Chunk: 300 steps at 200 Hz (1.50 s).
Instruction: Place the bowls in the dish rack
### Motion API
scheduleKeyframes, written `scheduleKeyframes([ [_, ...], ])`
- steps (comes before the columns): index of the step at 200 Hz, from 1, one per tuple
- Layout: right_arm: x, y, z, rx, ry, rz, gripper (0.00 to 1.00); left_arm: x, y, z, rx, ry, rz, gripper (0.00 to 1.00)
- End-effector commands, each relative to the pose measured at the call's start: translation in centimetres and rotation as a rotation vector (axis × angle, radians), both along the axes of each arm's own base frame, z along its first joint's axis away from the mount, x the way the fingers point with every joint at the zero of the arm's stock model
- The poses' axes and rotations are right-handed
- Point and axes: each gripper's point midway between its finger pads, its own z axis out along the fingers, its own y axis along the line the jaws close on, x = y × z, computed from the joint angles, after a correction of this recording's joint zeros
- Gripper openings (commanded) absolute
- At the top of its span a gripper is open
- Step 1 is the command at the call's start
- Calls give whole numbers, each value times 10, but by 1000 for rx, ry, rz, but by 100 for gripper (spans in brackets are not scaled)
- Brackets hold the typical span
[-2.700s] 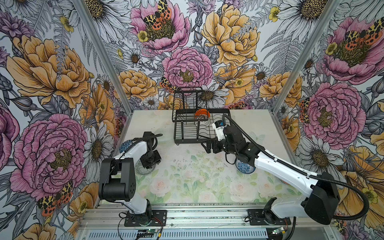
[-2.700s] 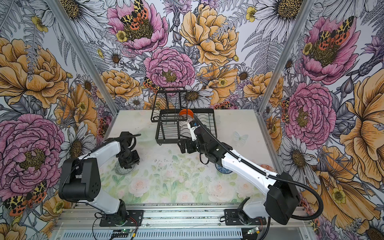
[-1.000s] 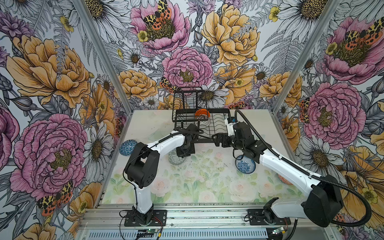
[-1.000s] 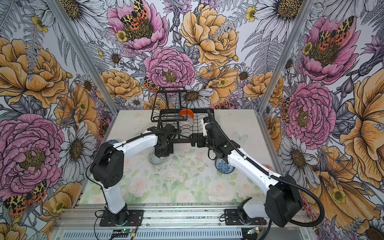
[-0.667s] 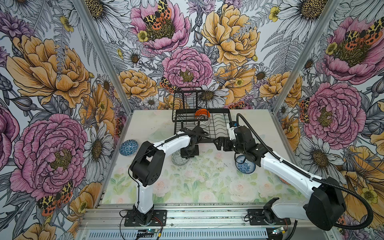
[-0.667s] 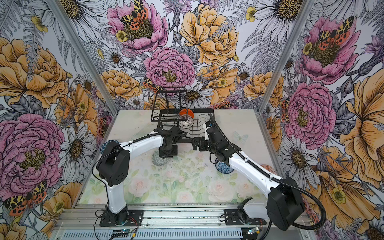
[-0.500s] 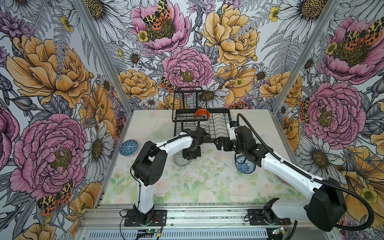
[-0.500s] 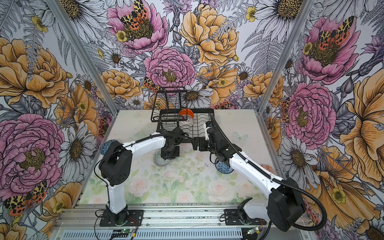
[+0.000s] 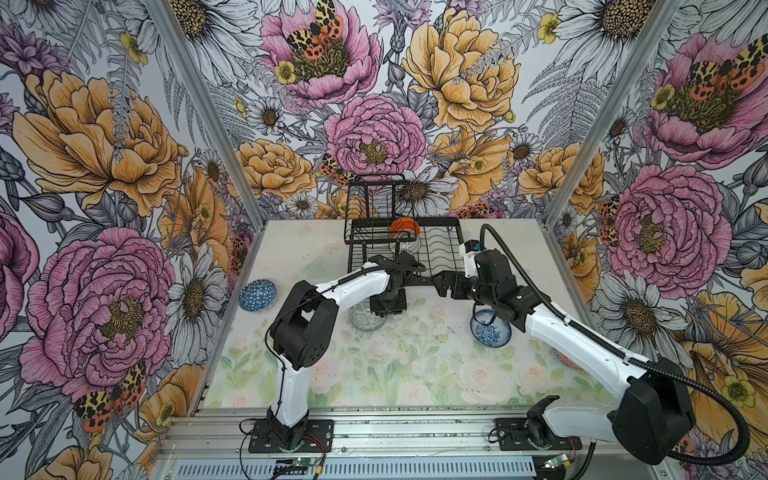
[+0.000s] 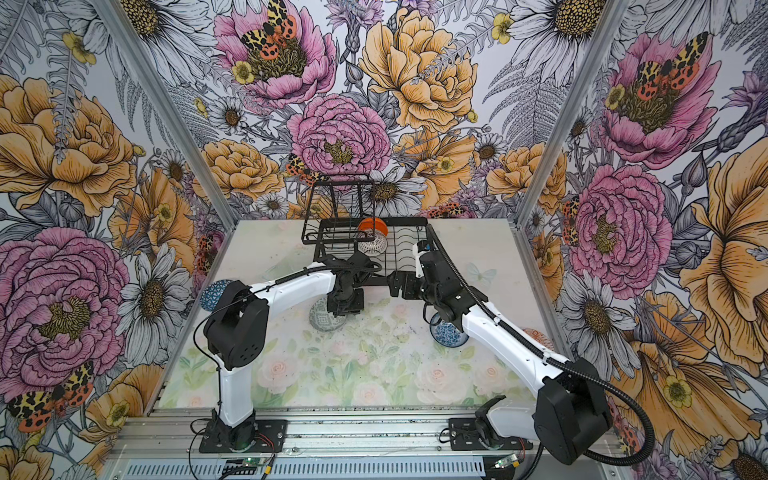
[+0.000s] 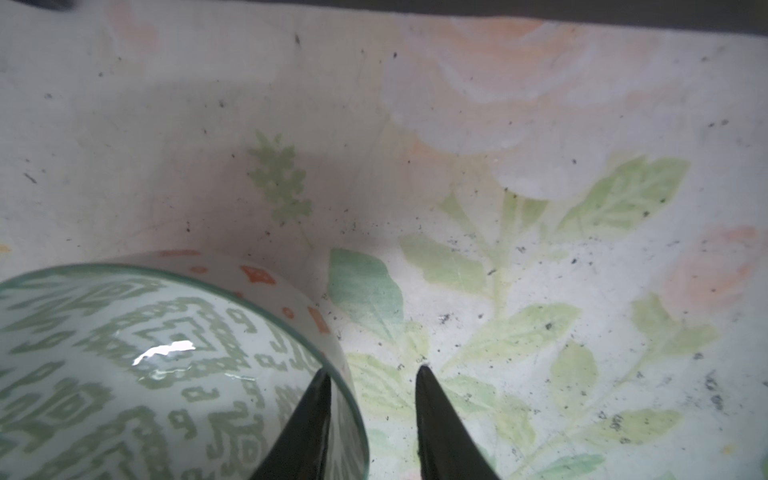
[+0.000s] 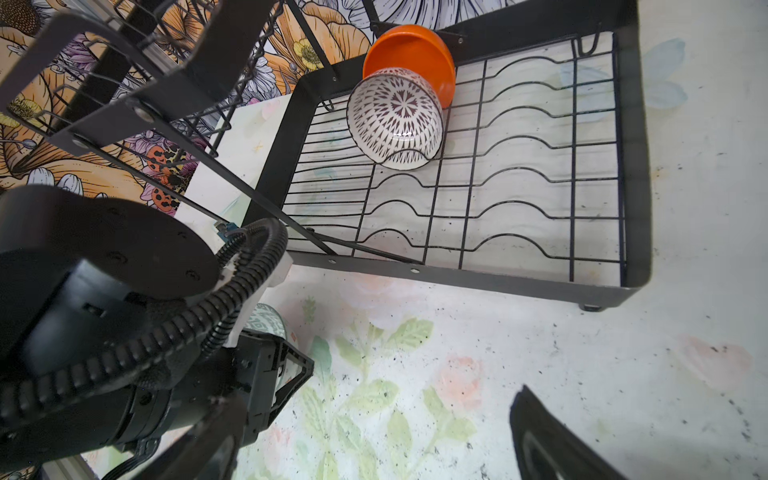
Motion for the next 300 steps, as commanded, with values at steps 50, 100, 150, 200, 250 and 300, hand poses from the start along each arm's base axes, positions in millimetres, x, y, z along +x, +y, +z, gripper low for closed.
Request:
scheduleKeyframes([
  [50, 13, 4, 22, 33, -36, -5, 99, 21, 41, 95, -117, -221, 84, 45],
  [100, 17, 18, 21, 48, -15, 33, 99, -4, 103, 96, -109, -229, 159, 49],
  [150, 17, 39, 17, 69, 18, 61, 99, -16, 108, 65, -179, -194, 173, 49],
  [200, 16, 43, 19, 71, 19, 58, 99, -14, 100, 35, -190, -134, 180, 48],
  [250, 8, 37, 17, 75, 22, 47, 99, -13, 105, 10, -160, -73, 192, 44],
  [300, 3, 33, 9, 77, 43, 32, 99, -11, 108, 3, -137, -60, 194, 40],
])
